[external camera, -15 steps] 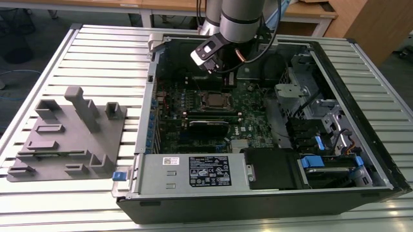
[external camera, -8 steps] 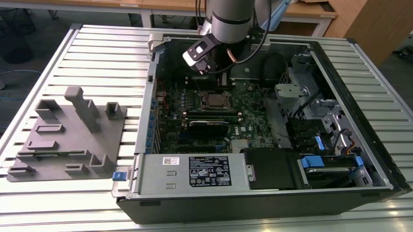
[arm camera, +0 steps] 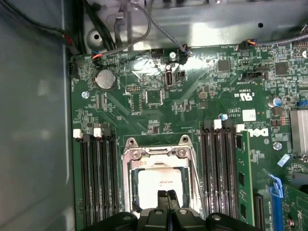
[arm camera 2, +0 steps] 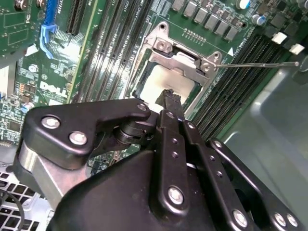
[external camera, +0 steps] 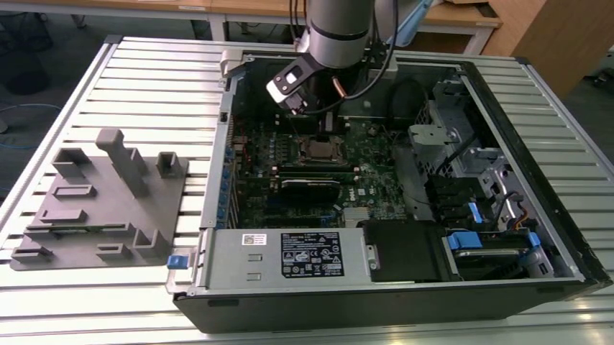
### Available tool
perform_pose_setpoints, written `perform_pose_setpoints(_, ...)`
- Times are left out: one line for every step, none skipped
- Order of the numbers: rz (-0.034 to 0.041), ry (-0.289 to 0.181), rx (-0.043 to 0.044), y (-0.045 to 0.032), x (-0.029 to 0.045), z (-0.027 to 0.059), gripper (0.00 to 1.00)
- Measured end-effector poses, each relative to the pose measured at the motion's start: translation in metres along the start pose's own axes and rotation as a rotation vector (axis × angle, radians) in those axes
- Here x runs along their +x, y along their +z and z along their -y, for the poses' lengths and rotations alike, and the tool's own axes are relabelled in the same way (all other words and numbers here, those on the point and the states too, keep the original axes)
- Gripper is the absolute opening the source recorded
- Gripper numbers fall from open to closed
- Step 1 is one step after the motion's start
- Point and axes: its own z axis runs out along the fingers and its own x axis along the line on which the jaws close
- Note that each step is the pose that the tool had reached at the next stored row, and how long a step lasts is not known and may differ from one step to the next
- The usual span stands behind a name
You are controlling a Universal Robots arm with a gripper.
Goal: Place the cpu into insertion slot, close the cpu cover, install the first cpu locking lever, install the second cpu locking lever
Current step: 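Close the cpu cover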
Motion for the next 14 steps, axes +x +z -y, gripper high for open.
perform_pose_setpoints(0.0000, 0.000, 0.0001, 0.0000, 0.0000, 0.0000, 0.11)
perform_pose_setpoints(0.0000, 0.000, 0.0001, 0.0000, 0.0000, 0.0000, 0.11)
perform_pose_setpoints(0.0000, 0.000, 0.0001, 0.0001, 0.0000, 0.0002, 0.11)
perform_pose_setpoints(-0.0002, 0.000, -0.0002, 0.0002, -0.0001, 0.0012, 0.11)
perform_pose_setpoints(-0.0002, 0.000, -0.0006, 0.0004, -0.0002, 0.0029, 0.11)
perform_pose_setpoints(-0.0003, 0.000, -0.0011, 0.0005, -0.0003, 0.0043, 0.11)
perform_pose_setpoints(-0.0002, 0.000, -0.0012, 0.0005, -0.0004, 0.0050, 0.11)
perform_pose_setpoints(-0.0001, 0.000, -0.0012, 0.0005, -0.0004, 0.0050, 0.11)
perform_pose_setpoints(-0.0001, 0.000, -0.0012, 0.0005, -0.0004, 0.0050, 0.11)
perform_pose_setpoints(-0.0002, 0.000, -0.0012, 0.0005, -0.0004, 0.0051, 0.11)
perform_pose_setpoints(-0.0002, 0.000, -0.0013, 0.0005, -0.0004, 0.0051, 0.11)
perform_pose_setpoints(-0.0001, 0.000, -0.0012, 0.0005, -0.0004, 0.0051, 0.11)
perform_pose_setpoints(-0.0001, 0.000, -0.0012, 0.0005, -0.0004, 0.0051, 0.11)
perform_pose_setpoints(-0.0001, 0.000, -0.0012, 0.0005, -0.0004, 0.0051, 0.11)
